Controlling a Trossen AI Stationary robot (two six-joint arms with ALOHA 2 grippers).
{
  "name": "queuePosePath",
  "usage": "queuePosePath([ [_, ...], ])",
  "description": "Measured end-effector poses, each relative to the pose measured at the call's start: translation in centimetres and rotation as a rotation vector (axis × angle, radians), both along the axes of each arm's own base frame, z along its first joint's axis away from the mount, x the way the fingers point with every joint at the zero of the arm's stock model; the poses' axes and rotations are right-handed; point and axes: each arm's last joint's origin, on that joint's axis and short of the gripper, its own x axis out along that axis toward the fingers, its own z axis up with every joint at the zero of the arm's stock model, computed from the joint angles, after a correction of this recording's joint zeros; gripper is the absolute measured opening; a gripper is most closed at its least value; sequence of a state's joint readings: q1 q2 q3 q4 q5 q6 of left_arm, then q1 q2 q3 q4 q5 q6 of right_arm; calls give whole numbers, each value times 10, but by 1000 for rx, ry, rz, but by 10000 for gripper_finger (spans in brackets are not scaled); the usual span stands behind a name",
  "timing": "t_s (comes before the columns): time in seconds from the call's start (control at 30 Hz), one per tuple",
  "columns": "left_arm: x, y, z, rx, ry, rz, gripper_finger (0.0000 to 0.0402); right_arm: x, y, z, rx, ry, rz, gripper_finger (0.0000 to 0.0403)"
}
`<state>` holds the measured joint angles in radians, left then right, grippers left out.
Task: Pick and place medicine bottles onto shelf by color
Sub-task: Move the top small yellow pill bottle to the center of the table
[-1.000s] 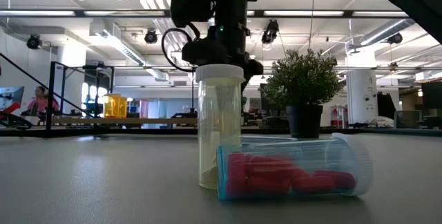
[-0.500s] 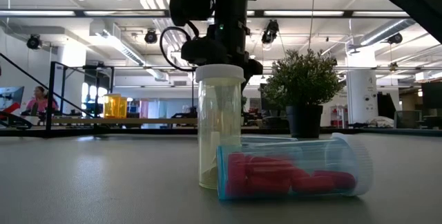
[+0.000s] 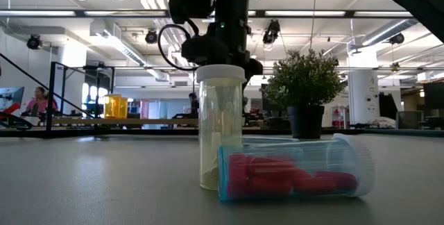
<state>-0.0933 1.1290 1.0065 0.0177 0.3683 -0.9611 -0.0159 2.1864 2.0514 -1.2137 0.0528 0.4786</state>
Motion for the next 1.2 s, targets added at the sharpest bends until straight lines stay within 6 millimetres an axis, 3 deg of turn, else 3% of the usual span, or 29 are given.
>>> queuePosePath([
  [0.33, 0, 0, 0, 0, 0, 0, 283, 0, 11, 0, 2, 0, -3, 123],
  [0.87, 0, -1, 0, -4, 3, -20, 283, 1, 11, -1, -26, -8, 13, 123],
  [1.2, -1, -1, 0, -9, 6, -47, 283, 1, 11, -3, -28, -7, 22, 157],
])
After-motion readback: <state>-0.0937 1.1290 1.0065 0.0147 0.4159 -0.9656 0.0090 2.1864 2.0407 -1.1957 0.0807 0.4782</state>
